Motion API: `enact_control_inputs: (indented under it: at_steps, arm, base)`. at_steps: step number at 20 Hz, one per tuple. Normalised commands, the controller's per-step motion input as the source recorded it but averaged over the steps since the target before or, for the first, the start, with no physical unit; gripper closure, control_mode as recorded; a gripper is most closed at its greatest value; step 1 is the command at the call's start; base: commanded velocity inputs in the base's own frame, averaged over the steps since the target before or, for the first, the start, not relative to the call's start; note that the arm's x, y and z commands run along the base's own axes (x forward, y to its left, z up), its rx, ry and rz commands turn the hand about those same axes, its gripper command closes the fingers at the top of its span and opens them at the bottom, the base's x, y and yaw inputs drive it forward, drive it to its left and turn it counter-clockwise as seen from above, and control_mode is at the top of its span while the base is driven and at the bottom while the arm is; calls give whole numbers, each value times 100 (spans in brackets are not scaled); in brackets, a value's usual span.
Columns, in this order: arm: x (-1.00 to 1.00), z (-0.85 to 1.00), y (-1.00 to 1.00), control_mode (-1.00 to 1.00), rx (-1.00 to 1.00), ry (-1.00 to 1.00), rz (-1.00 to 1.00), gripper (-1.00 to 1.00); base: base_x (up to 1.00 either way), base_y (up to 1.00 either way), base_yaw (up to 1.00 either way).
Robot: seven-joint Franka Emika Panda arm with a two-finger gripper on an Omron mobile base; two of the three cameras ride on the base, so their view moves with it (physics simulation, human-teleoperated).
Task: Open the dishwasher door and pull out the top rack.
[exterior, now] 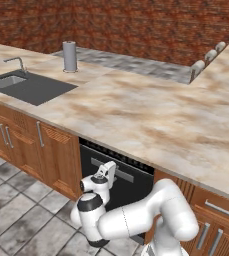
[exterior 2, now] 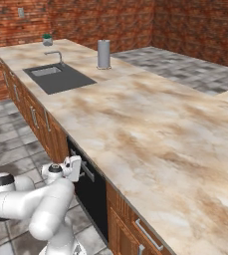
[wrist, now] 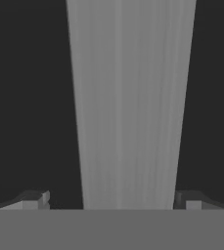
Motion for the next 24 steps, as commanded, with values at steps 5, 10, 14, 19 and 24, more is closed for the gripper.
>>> enact_control_inputs:
  at_steps: [5, 10, 14, 19, 24]
  arm:
    - [13, -79, 0, -100, -17, -6, -7, -100]
    - [18, -82, 0, -100, -19, -5, -8, -100]
    - [23, -86, 0, -100, -20, -5, -8, -100]
    - [26, -86, 1, -100, -21, -3, -9, 100]
    - [5, -91, 3, -100, -21, -3, -6, 100]
  base:
    - [0, 0, 0]
    - [0, 0, 0]
    - [0, 0, 0]
    - [0, 0, 0]
    - [0, 0, 0]
